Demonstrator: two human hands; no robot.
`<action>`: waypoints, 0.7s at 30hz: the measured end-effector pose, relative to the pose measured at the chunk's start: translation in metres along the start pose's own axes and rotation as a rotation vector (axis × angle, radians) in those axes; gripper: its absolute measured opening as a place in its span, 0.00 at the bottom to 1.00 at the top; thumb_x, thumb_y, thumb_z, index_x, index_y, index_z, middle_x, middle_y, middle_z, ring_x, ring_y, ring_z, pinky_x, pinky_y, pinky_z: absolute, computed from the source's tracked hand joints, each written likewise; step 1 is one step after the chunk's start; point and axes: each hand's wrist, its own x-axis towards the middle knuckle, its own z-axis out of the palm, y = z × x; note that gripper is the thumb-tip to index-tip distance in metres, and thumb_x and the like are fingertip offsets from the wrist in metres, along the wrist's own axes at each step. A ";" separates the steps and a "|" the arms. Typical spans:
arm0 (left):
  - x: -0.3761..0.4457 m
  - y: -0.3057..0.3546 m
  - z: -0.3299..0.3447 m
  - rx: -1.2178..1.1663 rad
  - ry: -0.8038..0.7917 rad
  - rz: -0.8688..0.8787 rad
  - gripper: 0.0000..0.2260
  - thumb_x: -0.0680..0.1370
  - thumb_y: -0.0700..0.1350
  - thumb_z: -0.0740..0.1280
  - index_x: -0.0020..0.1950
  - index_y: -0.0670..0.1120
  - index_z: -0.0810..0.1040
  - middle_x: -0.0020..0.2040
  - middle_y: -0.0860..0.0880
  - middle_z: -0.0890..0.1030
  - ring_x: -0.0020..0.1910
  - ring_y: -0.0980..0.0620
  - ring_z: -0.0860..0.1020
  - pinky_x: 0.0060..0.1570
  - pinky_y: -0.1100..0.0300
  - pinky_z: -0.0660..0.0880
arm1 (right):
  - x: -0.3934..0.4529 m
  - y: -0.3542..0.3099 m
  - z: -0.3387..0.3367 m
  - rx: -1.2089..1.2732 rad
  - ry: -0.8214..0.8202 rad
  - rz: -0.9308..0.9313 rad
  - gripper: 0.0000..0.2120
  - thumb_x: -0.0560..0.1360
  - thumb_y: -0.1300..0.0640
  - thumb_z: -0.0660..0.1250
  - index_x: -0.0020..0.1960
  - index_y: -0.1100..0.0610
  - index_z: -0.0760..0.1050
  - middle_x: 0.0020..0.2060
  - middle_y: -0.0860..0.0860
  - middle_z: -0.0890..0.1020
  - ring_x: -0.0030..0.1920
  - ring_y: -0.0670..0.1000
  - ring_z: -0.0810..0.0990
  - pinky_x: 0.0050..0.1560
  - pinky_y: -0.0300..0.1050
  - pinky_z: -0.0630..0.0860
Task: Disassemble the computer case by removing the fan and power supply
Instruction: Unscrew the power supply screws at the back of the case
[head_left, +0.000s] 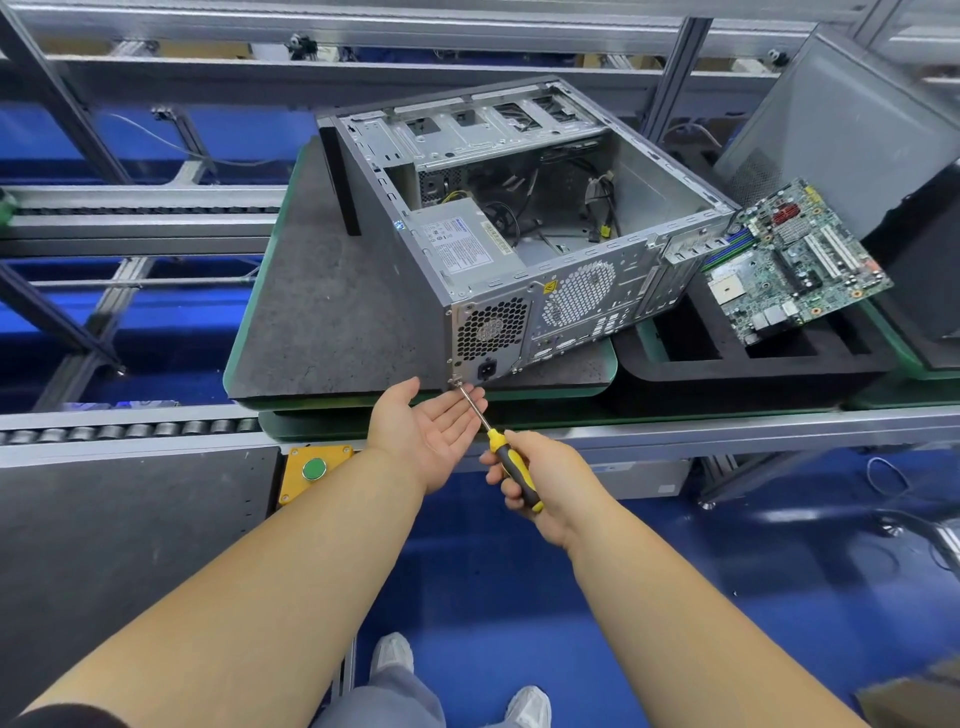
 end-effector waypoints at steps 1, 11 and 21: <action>0.000 0.000 0.000 0.001 0.000 0.000 0.25 0.82 0.56 0.55 0.60 0.35 0.78 0.54 0.38 0.84 0.56 0.42 0.82 0.56 0.53 0.77 | -0.001 -0.001 0.000 -0.018 0.004 -0.005 0.19 0.83 0.50 0.59 0.46 0.61 0.81 0.33 0.53 0.80 0.28 0.46 0.72 0.30 0.38 0.70; -0.003 0.003 0.002 0.006 -0.003 -0.017 0.25 0.82 0.54 0.55 0.60 0.34 0.78 0.54 0.38 0.84 0.56 0.43 0.81 0.57 0.53 0.76 | 0.007 0.000 -0.003 -0.195 0.031 -0.097 0.12 0.81 0.48 0.64 0.49 0.55 0.78 0.39 0.52 0.80 0.26 0.46 0.77 0.26 0.38 0.73; -0.004 0.003 0.004 -0.002 -0.007 -0.018 0.25 0.82 0.54 0.55 0.60 0.34 0.78 0.54 0.38 0.84 0.55 0.43 0.81 0.53 0.53 0.77 | 0.004 -0.001 0.000 -0.036 -0.030 -0.067 0.14 0.79 0.48 0.66 0.47 0.59 0.80 0.34 0.52 0.79 0.25 0.46 0.70 0.26 0.38 0.70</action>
